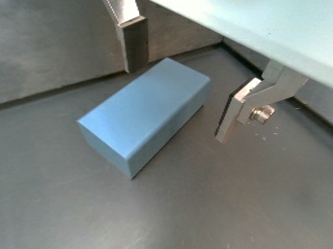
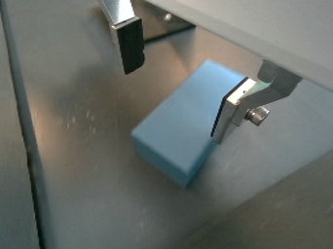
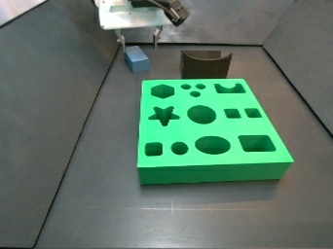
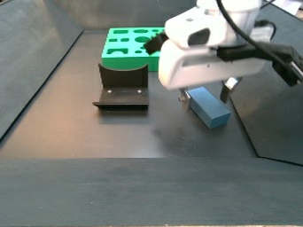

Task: Pick up the rectangle object. Move up. Place the rectangle object on the fixture. Regrasp the rectangle object. Move to above the board. Insert the rectangle object.
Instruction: Pick up the rectangle object.

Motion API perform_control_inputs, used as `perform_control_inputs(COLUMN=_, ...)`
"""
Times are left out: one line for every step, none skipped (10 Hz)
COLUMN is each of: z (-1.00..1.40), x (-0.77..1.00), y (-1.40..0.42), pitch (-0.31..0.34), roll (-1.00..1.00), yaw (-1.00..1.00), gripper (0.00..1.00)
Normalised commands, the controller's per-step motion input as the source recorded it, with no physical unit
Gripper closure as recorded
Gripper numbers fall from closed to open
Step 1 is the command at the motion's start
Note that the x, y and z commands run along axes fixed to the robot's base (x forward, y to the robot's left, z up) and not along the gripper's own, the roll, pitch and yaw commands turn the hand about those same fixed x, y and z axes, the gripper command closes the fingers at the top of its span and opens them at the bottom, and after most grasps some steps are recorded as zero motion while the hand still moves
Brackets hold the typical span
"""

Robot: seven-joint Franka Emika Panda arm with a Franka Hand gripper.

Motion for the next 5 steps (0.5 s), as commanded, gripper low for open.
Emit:
perform_control_inputs(z=-0.35, x=-0.2, y=0.12, pitch=-0.041, roll=0.06, yaw=0.16, gripper=0.0)
perform_control_inputs(z=-0.36, x=-0.23, y=0.1, pitch=-0.043, roll=0.08, yaw=0.15, gripper=0.0)
perform_control_inputs(z=-0.37, x=-0.22, y=0.09, pitch=-0.053, roll=0.05, yaw=0.14, gripper=0.0)
perform_control_inputs(z=-0.19, x=-0.13, y=0.04, pitch=-0.041, roll=0.0, yaw=0.12, gripper=0.0)
perform_control_inputs(z=0.0, x=0.0, y=0.0, pitch=0.0, roll=0.0, yaw=0.0, gripper=0.0)
